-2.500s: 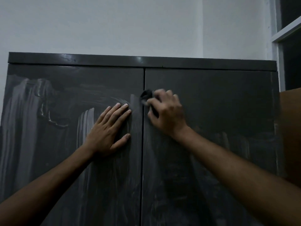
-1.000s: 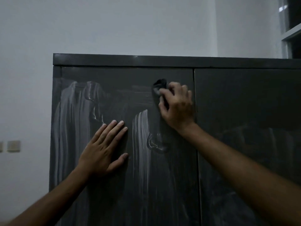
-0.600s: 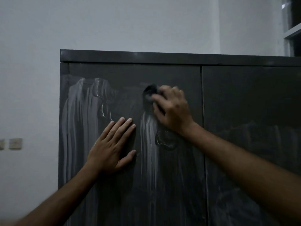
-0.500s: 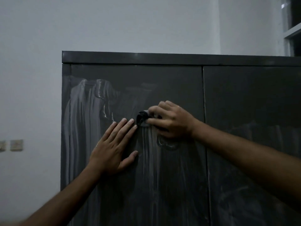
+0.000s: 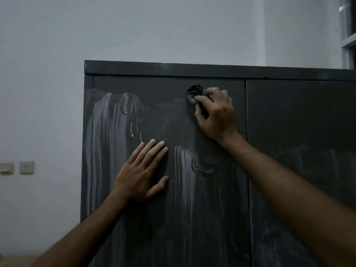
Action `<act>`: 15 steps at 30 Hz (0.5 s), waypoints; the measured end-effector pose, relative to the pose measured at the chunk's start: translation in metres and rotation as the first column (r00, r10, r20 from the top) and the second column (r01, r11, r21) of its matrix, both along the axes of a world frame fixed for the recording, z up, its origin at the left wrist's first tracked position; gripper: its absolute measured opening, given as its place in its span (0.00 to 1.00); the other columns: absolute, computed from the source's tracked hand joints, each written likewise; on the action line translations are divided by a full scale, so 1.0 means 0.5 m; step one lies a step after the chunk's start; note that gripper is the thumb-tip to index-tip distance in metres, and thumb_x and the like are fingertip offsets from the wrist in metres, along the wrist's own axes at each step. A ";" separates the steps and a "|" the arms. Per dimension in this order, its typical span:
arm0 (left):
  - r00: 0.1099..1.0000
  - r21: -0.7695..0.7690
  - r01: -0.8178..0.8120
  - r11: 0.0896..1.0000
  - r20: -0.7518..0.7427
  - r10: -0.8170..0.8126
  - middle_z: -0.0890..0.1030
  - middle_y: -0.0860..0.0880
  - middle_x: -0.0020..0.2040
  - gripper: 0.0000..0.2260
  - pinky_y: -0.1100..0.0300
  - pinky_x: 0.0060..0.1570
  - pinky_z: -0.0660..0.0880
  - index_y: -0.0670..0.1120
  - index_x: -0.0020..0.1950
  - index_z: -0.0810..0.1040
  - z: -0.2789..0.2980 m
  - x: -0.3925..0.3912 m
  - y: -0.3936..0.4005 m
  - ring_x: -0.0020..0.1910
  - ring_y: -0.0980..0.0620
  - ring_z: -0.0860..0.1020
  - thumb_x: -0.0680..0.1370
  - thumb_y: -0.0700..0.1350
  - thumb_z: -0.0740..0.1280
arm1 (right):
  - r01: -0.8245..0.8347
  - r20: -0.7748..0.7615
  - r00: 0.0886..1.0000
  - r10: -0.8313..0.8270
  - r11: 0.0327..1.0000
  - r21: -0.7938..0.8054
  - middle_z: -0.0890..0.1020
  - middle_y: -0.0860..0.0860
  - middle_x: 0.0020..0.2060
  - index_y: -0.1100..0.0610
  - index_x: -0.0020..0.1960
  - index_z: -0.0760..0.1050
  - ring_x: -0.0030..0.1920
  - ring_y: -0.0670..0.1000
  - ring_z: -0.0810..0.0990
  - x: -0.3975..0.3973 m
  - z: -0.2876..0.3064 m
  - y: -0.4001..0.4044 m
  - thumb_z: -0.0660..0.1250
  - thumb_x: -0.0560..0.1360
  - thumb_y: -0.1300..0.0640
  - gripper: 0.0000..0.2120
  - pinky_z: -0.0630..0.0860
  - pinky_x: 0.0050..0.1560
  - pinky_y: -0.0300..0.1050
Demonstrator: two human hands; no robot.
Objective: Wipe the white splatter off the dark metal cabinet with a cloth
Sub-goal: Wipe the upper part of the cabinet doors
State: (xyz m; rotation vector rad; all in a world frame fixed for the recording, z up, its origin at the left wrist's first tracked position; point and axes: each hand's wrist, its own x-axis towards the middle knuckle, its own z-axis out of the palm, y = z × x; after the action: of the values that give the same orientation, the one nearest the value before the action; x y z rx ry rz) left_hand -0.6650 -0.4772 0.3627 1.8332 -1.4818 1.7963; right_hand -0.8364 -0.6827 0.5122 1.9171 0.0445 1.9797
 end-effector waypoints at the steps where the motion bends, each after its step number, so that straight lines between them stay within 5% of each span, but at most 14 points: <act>1: 1.000 -0.015 0.020 1.000 -0.002 -0.020 0.62 0.42 0.83 0.36 0.44 0.82 0.54 0.42 0.83 0.62 -0.001 0.000 0.000 0.84 0.44 0.55 0.82 0.64 0.60 | -0.017 0.058 0.998 0.012 0.997 0.078 0.79 0.57 0.56 0.54 0.56 0.82 0.50 0.61 0.76 0.014 -0.014 0.013 0.69 0.75 0.54 0.11 0.74 0.48 0.56; 3: 0.998 -0.044 0.064 0.997 -0.003 -0.064 0.66 0.40 0.80 0.35 0.45 0.81 0.56 0.40 0.80 0.67 -0.002 0.000 0.002 0.82 0.42 0.60 0.81 0.62 0.62 | -0.013 -0.094 0.996 0.002 0.993 -0.119 0.79 0.58 0.58 0.54 0.57 0.81 0.51 0.61 0.75 0.038 -0.063 0.033 0.68 0.75 0.54 0.12 0.73 0.48 0.56; 6: 0.993 -0.103 0.115 0.988 -0.012 -0.116 0.72 0.40 0.74 0.30 0.46 0.79 0.59 0.40 0.74 0.73 -0.005 -0.003 0.005 0.76 0.40 0.67 0.80 0.61 0.63 | -0.071 -0.400 0.893 -0.205 0.814 -0.576 0.79 0.59 0.60 0.55 0.60 0.81 0.51 0.59 0.75 0.013 -0.073 0.019 0.68 0.77 0.52 0.13 0.72 0.47 0.54; 8: 0.989 -0.122 0.137 0.983 -0.034 -0.142 0.73 0.41 0.72 0.28 0.46 0.78 0.62 0.41 0.72 0.74 -0.006 -0.005 0.007 0.73 0.40 0.69 0.81 0.60 0.63 | -0.023 -0.337 0.922 -0.191 0.841 -0.540 0.80 0.59 0.58 0.55 0.59 0.81 0.50 0.60 0.76 0.008 -0.024 0.009 0.67 0.78 0.52 0.12 0.73 0.46 0.55; 10: 0.987 -0.116 0.145 0.983 -0.046 -0.151 0.73 0.41 0.71 0.27 0.46 0.76 0.64 0.42 0.71 0.75 -0.005 -0.005 0.012 0.73 0.41 0.70 0.80 0.60 0.63 | 0.002 -0.132 0.991 -0.031 0.978 -0.209 0.79 0.58 0.56 0.55 0.56 0.82 0.49 0.61 0.76 0.019 0.014 0.021 0.68 0.77 0.53 0.11 0.74 0.46 0.58; 12: 0.989 -0.114 0.135 0.984 -0.047 -0.141 0.73 0.41 0.71 0.27 0.48 0.75 0.63 0.42 0.71 0.75 -0.007 0.001 0.026 0.73 0.40 0.70 0.80 0.60 0.63 | -0.058 0.026 0.998 0.057 0.998 0.035 0.79 0.57 0.56 0.54 0.56 0.81 0.51 0.61 0.75 0.047 -0.006 0.050 0.68 0.75 0.54 0.11 0.74 0.48 0.57; 13: 0.990 -0.118 0.126 0.985 -0.045 -0.132 0.72 0.40 0.71 0.28 0.48 0.75 0.63 0.42 0.71 0.75 -0.010 0.006 0.035 0.73 0.40 0.69 0.80 0.60 0.63 | -0.067 -0.001 0.998 0.067 0.998 0.008 0.78 0.57 0.57 0.53 0.57 0.81 0.52 0.61 0.75 0.063 -0.033 0.066 0.68 0.74 0.54 0.12 0.73 0.48 0.56; 15: 0.993 -0.127 0.112 0.986 -0.032 -0.117 0.72 0.40 0.72 0.28 0.46 0.74 0.63 0.42 0.71 0.74 -0.016 0.021 0.062 0.73 0.39 0.69 0.79 0.60 0.63 | -0.082 -0.246 0.969 -0.002 0.939 -0.333 0.78 0.57 0.60 0.53 0.59 0.80 0.52 0.59 0.74 0.081 -0.092 0.082 0.68 0.75 0.53 0.13 0.72 0.48 0.55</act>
State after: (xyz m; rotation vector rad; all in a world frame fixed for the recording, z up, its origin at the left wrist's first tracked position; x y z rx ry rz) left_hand -0.6545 -0.4460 0.3547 1.6794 -1.3969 1.7471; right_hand -0.7957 -0.6418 0.4660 1.9215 0.4663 1.6197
